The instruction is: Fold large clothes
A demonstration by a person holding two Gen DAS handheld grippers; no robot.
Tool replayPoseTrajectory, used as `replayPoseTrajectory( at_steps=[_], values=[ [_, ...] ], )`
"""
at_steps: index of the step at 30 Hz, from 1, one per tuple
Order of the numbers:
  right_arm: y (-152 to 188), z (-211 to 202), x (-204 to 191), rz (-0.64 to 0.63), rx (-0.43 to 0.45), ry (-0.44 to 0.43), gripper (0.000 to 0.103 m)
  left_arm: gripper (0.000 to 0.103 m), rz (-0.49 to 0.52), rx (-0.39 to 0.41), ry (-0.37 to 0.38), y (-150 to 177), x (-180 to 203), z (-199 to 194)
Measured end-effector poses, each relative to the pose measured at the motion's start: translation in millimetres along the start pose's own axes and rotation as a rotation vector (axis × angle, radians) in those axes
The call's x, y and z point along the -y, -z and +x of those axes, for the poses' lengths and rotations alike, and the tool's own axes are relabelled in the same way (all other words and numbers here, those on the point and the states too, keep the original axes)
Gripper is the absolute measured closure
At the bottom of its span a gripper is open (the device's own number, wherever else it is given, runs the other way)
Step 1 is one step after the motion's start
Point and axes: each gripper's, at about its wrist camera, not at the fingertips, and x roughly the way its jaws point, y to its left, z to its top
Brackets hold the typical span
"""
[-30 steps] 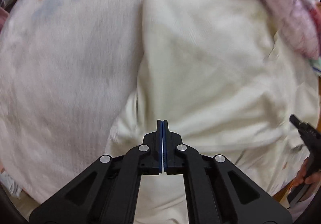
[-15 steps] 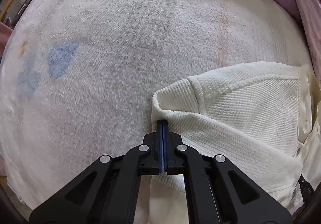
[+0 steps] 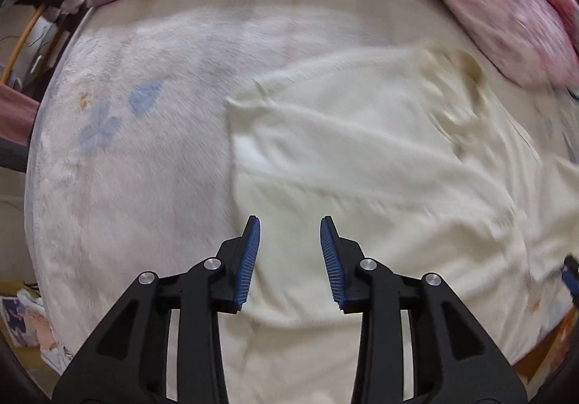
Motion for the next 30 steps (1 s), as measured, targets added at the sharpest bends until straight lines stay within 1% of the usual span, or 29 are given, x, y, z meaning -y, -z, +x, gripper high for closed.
replayPoseTrajectory(
  at_steps=[2, 4, 7, 9, 10, 12, 15, 17, 20, 22, 25, 26, 28, 30],
  values=[
    [5.7, -18.8, 14.3, 0.011, 0.024, 0.005, 0.021, 0.067, 0.027, -0.010, 0.029, 18.9, 14.7, -11.2],
    [11.5, -33.0, 35.6, 0.035, 0.038, 0.022, 0.021, 0.065, 0.047, -0.025, 0.048, 34.9, 31.8, -16.0],
    [19.8, -59.0, 79.2, 0.127, 0.065, 0.024, 0.021, 0.064, 0.079, -0.044, 0.111, 55.3, 62.0, -25.0],
    [23.0, -75.9, 108.2, 0.188, 0.088, 0.020, 0.019, 0.064, 0.117, -0.046, 0.113, 65.0, 85.7, -28.0],
    [23.2, -82.9, 119.4, 0.207, 0.098, 0.012, 0.019, 0.064, 0.141, -0.049, 0.127, 70.4, 103.0, -29.4],
    [20.2, -93.7, 148.8, 0.266, 0.116, 0.001, 0.019, 0.064, 0.155, -0.052, 0.150, 76.7, 127.0, -31.7],
    [5.5, -100.6, 193.1, 0.347, 0.148, -0.033, 0.019, 0.064, 0.164, -0.042, 0.194, 84.3, 167.4, -34.2],
    [-7.5, -97.9, 224.7, 0.416, 0.154, -0.036, 0.019, 0.064, 0.150, -0.051, 0.235, 87.2, 196.1, -30.2],
    [-30.4, -90.5, 270.5, 0.509, 0.165, -0.104, 0.019, 0.064, 0.127, -0.071, 0.283, 88.8, 228.1, -21.2],
    [-46.3, -85.0, 294.8, 0.555, 0.181, -0.127, 0.019, 0.064, 0.120, -0.095, 0.291, 88.6, 250.3, -10.6],
    [-77.5, -75.6, 329.8, 0.621, 0.193, -0.186, 0.019, 0.064, 0.129, -0.116, 0.278, 85.8, 278.5, 2.9],
    [-90.5, -72.8, 339.1, 0.622, 0.204, -0.191, 0.019, 0.064, 0.138, -0.116, 0.280, 83.6, 288.9, 7.3],
    [-111.8, -65.8, 352.3, 0.613, 0.214, -0.174, 0.019, 0.064, 0.152, -0.113, 0.284, 78.1, 303.6, 14.3],
    [-132.9, -52.4, 367.4, 0.617, 0.209, -0.204, 0.019, 0.064, 0.161, -0.103, 0.298, 71.6, 315.3, 21.3]
  ],
)
